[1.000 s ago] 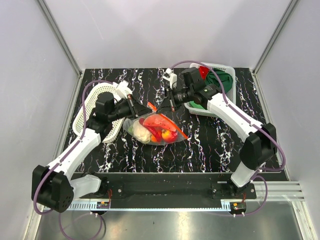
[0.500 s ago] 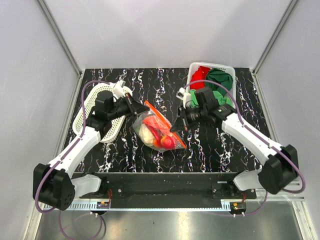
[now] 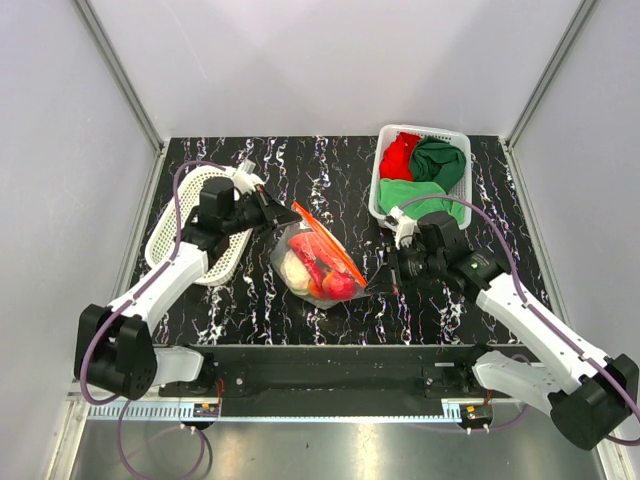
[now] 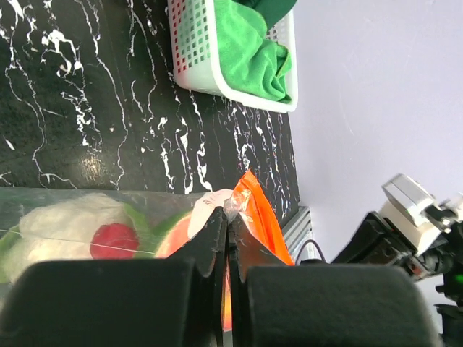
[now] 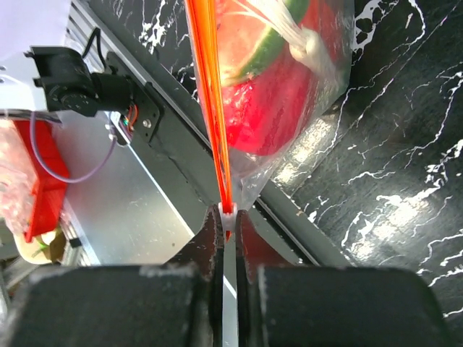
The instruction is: Open the zip-top bag and remove the fake food
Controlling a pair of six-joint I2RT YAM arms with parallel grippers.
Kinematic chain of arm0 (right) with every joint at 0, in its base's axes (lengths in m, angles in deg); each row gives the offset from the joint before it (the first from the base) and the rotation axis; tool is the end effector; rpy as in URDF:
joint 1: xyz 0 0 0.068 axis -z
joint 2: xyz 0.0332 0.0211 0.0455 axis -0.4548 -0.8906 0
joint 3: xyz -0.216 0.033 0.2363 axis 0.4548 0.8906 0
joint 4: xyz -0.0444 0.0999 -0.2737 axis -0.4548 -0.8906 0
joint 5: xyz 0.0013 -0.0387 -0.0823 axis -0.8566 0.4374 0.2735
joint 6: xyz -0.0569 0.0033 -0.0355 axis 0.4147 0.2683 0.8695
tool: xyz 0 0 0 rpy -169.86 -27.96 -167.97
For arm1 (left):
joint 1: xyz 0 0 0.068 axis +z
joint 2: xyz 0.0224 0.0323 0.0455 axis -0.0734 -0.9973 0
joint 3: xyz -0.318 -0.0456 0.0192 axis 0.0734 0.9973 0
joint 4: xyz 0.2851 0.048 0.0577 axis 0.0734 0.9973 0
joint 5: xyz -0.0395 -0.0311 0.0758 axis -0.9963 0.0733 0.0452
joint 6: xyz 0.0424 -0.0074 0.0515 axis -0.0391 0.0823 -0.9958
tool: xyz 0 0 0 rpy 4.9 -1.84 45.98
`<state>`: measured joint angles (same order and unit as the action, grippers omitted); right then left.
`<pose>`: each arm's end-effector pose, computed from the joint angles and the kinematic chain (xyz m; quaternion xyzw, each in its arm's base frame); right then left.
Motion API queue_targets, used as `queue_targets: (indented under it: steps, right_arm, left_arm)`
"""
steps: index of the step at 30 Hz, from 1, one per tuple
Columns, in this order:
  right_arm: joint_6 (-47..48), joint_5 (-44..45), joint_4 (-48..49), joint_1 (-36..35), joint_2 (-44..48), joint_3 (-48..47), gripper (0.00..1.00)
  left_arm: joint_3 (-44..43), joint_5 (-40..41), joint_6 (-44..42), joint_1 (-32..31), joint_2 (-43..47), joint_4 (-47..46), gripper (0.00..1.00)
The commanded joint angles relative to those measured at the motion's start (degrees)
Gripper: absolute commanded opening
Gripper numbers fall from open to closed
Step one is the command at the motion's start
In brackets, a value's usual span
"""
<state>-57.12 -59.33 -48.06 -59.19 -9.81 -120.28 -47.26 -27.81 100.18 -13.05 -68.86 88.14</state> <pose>0.1772 0.1466 0.3164 -0.2146 0.8597 0.4056 0.2244 0.2946 -0.1216 0.3181 -0.0746 0.8092 -0.4884 0.3179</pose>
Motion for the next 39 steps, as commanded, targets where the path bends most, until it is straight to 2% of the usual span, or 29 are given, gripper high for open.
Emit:
queue_targets:
  steps: [1, 2, 3, 6, 8, 9, 11, 15, 20, 22, 23, 29, 34, 39]
  right_arm:
    - [-3.7, -1.0, -4.5, 0.1, 0.8, -1.0, 0.03]
    - [-4.0, -1.8, -4.8, 0.1, 0.5, -1.2, 0.06]
    - [-3.8, -1.8, -5.1, 0.1, 0.2, -1.4, 0.24]
    - [-1.3, 0.5, -7.8, 0.1, -1.3, -5.3, 0.57]
    - [1.4, 3.4, -9.4, 0.1, -3.2, -10.4, 0.69]
    - [2.3, 4.3, -9.7, 0.1, -5.4, -14.3, 0.79]
    - [4.4, 6.8, -11.0, 0.1, -8.2, -18.3, 0.84]
    - [6.6, 8.0, -12.7, 0.2, -18.1, -29.5, 0.86]
    - [7.6, 9.0, -14.2, 2.2, -26.2, -37.5, 0.87]
    - [7.7, 7.4, -14.4, 3.0, -29.4, -40.7, 0.85]
    - [7.6, 6.3, -14.4, 3.8, -31.4, -42.2, 0.79]
    - [9.5, 1.4, -14.4, 4.9, -34.9, -41.8, 0.56]
    - [10.7, -5.8, -12.9, 4.9, -35.6, -39.6, 0.51]
    - [9.3, -6.4, -8.8, 4.9, -34.2, -35.3, 0.51]
  left_arm:
    - [-3.9, 0.8, 0.6, 1.3, -1.6, -5.4, 0.0]
    - [-4.2, 0.1, 0.6, 1.3, -2.2, -5.7, 0.0]
    - [-4.6, -1.1, 0.4, 1.3, -2.4, -5.5, 0.0]
    - [-5.9, -3.4, -0.2, 1.3, -3.5, -3.8, 0.0]
    - [-6.5, -4.3, -1.2, 1.3, -4.0, -2.0, 0.0]
    - [-6.2, -4.7, -1.4, 1.2, -3.9, -1.7, 0.0]
    - [-5.8, -4.9, -1.7, 1.2, -3.5, -1.7, 0.0]
    - [-5.4, -6.3, -2.2, 1.2, -3.4, -1.7, 0.0]
    - [-6.0, -8.3, -3.6, 0.5, -3.4, -1.7, 0.0]
    - [-5.9, -8.9, -4.1, 0.1, -3.1, -1.7, 0.0]
    - [-5.8, -9.5, -4.3, 0.1, -3.1, -1.6, 0.0]
    - [-5.7, -9.4, -6.2, 0.1, -2.4, 1.7, 0.0]
    - [-5.0, -9.4, -6.0, 0.0, -1.6, 1.7, 0.0]
    - [-5.2, -9.2, -5.7, -0.1, -1.4, 1.8, 0.0]
